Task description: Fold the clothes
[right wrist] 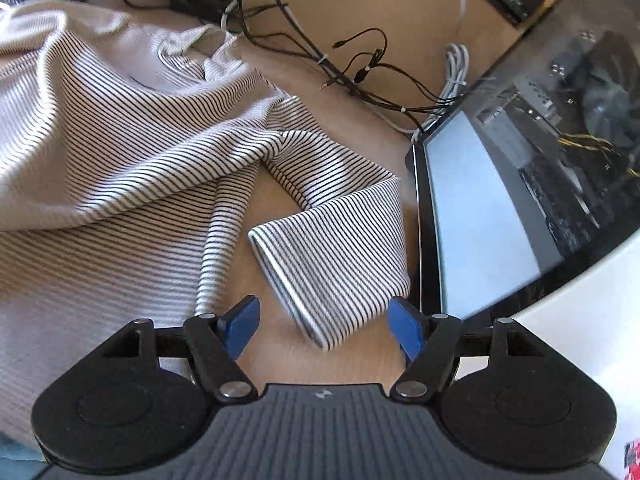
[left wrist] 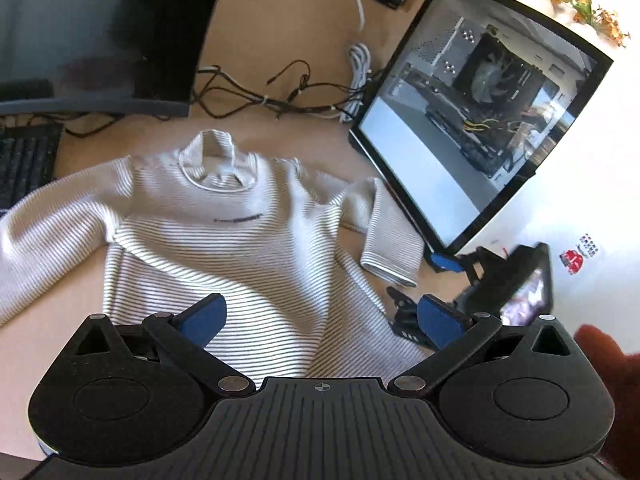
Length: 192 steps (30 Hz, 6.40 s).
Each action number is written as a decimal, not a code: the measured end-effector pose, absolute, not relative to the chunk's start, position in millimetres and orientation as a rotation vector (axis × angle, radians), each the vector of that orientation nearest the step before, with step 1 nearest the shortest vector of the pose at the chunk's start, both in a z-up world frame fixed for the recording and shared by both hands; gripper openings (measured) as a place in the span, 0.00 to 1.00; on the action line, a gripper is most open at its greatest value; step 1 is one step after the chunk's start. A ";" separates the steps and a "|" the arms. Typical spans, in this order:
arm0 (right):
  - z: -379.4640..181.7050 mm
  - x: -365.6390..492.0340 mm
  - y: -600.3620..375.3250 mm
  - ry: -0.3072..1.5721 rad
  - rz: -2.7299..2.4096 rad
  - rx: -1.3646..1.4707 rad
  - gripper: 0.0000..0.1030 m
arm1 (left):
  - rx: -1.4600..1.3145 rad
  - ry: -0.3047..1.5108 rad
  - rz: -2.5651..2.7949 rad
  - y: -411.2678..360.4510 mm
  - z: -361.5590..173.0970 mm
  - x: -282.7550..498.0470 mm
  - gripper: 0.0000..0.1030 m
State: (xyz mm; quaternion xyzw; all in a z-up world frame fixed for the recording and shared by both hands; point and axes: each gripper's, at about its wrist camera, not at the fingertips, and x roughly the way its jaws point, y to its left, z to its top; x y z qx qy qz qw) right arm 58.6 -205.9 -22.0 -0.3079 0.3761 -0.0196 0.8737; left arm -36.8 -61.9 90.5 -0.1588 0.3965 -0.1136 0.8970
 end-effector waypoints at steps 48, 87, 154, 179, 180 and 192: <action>165.3 181.4 -87.3 0.388 0.429 -0.053 0.28 | -0.525 0.865 -0.007 -5.0 66.3 -31.4 1.00; -11.7 110.5 -196.7 0.747 0.427 -0.149 0.61 | -0.161 1.062 -0.107 -65.6 -24.3 79.0 1.00; 44.0 92.6 -159.3 0.729 0.647 0.575 1.00 | -0.430 0.836 0.648 144.7 2.4 -45.3 0.92; 62.1 24.1 -177.1 0.675 0.538 0.556 1.00 | -0.257 0.651 0.710 146.9 25.6 -63.5 0.06; 62.6 23.5 -180.0 0.666 0.545 0.556 1.00 | -0.241 0.640 0.715 143.3 31.6 -63.0 0.06; 45.0 29.3 -221.2 0.671 0.611 0.660 1.00 | -0.059 0.587 0.720 83.3 104.9 -28.5 0.05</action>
